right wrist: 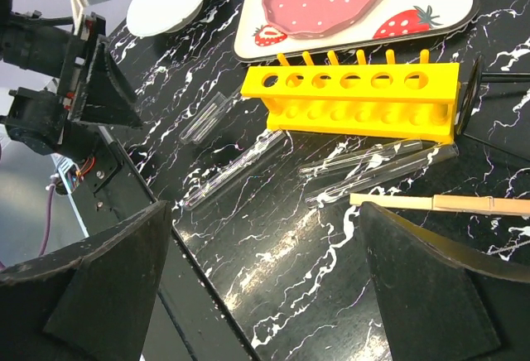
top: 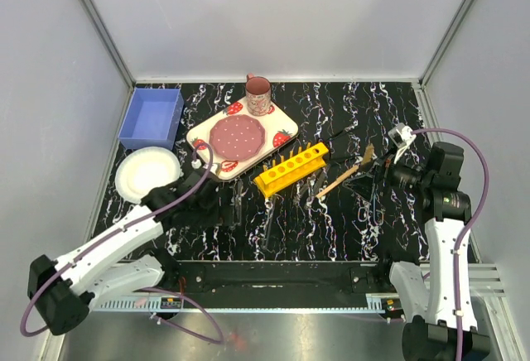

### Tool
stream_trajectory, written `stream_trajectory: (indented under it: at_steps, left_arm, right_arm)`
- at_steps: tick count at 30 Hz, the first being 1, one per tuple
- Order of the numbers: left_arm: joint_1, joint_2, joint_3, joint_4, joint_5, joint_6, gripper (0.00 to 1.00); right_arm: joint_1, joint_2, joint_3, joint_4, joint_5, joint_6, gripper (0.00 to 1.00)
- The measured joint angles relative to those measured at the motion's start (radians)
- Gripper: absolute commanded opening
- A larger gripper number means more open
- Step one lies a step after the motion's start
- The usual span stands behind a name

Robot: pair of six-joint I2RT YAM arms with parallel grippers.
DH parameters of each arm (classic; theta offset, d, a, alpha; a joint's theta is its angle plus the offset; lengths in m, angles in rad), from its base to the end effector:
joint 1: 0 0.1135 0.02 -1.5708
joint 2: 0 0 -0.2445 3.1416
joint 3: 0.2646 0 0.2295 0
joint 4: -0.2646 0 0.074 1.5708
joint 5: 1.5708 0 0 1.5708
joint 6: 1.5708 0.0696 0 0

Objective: Organize the chemistry lab equipment

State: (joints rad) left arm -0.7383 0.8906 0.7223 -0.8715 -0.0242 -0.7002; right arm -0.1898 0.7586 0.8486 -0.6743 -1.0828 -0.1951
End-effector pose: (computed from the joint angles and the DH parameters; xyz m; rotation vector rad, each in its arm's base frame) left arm 0.1249 -0.1114 0.2018 0.0424 2.6896 -0.4574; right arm 0.1557 0.0327 0.3026 -0.5988 1.8359 0.8956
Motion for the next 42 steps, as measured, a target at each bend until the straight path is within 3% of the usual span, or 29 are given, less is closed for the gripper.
stream_trajectory:
  at_steps: [7, 13, 25, 42]
  left_arm:
    - [-0.011, 0.113, 0.018, 0.047, -0.126, -0.026, 0.97]
    - [-0.011, 0.174, 0.018, 0.085, -0.172, -0.036, 0.85]
    - [0.024, 0.337, 0.016, 0.19, -0.143, -0.026, 0.55]
    - [0.024, 0.533, 0.016, 0.246, -0.111, 0.007, 0.39]
  right_arm:
    - [0.0, 0.017, -0.004, 0.023, -0.003, -0.01, 1.0]
    - [0.0, 0.016, -0.02, 0.041, -0.003, -0.011, 1.0]
    - [0.0, 0.017, -0.056, 0.084, -0.002, -0.011, 1.0]
    - [0.0, 0.034, -0.075, 0.113, -0.001, -0.01, 1.0]
